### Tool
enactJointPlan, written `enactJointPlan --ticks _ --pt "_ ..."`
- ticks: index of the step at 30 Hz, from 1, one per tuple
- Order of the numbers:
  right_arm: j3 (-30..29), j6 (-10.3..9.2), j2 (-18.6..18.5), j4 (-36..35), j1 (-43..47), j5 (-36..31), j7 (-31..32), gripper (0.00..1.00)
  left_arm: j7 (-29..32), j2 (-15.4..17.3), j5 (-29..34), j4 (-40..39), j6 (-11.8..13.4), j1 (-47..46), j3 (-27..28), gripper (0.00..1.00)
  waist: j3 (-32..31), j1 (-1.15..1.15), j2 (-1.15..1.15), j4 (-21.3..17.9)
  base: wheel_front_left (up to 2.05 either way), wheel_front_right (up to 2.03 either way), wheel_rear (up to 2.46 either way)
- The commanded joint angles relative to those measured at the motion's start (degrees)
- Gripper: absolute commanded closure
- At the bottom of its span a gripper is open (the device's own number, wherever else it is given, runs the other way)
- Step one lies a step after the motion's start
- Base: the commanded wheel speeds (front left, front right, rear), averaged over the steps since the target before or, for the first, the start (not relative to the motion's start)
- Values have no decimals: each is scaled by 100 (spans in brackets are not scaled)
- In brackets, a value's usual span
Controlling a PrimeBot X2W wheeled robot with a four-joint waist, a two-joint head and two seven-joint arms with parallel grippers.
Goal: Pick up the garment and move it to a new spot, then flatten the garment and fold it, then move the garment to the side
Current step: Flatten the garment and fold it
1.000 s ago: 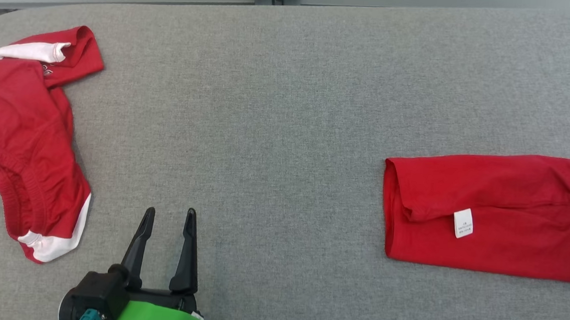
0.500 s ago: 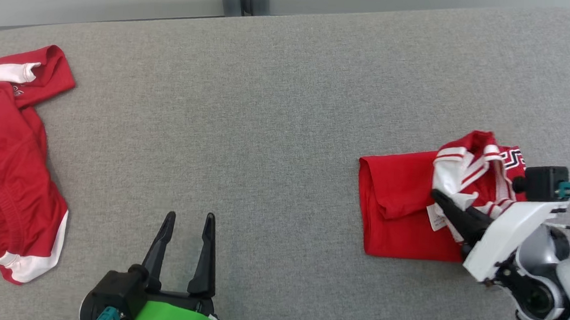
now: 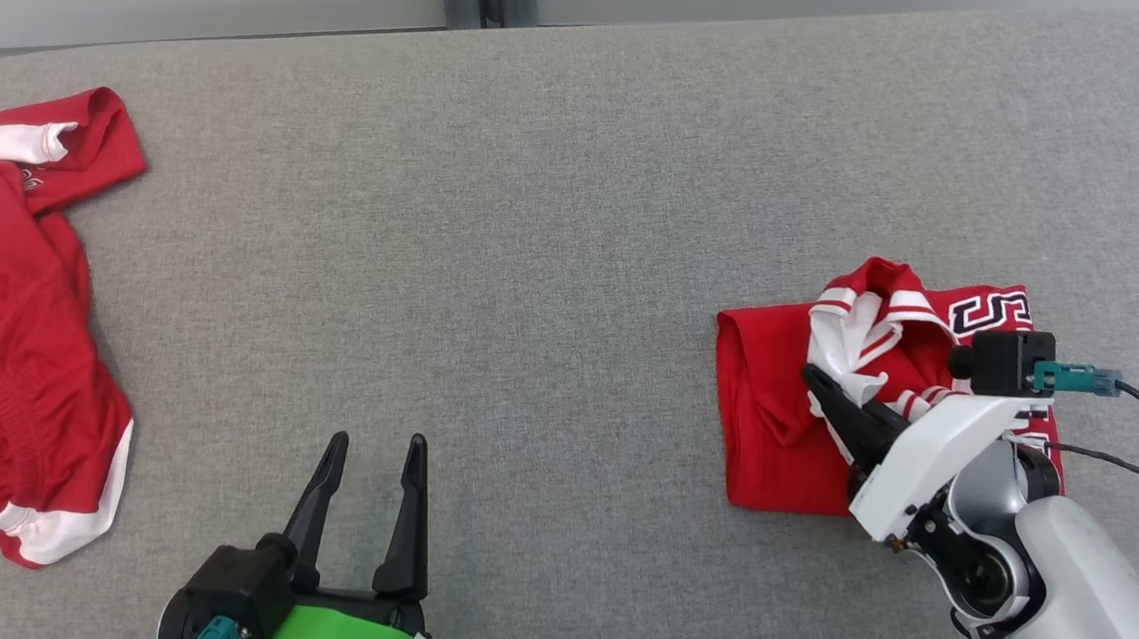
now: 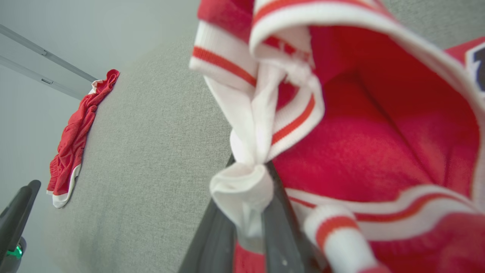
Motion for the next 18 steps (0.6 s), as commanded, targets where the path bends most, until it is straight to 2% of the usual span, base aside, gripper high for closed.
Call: enactJointPlan --ticks 1,2,3,4,5,9,13,15,18 --pt "61 5 64 34 -116 -41 -10 100 -1 10 21 12 35 -6 -6 0 9 0 0 -4 0 0 0" --pt "85 5 100 59 -153 -47 -11 100 -1 10 15 14 39 -15 -11 0 12 0 0 -8 0 0 0" --pt "74 5 139 81 -206 -51 -72 70 -1 10 4 17 40 -21 -22 0 12 0 0 -11 0 0 0" --pt "57 5 174 94 -242 -65 -117 15 -1 10 -5 20 32 -20 -29 0 8 0 0 -13 0 0 0" --pt "58 5 207 99 -268 -104 -167 0 -1 10 -13 26 31 -11 -37 0 -1 0 0 -14 0 0 0" --pt "199 5 58 -234 -189 -430 -341 0 -1 10 -28 64 7 63 -24 0 -75 0 0 9 0 0 0" --pt "145 4 -274 -1006 207 -640 -577 0 -1 10 -37 63 2 148 44 0 -207 0 0 38 0 0 0" --pt "-44 4 -459 -1394 477 -801 -856 0 -1 10 -23 46 -14 183 83 0 -307 0 0 63 0 0 0" --pt "-675 4 -567 -1709 1041 -1182 -1538 0 -1 10 -1 22 -23 287 157 0 -483 0 0 100 0 0 0"
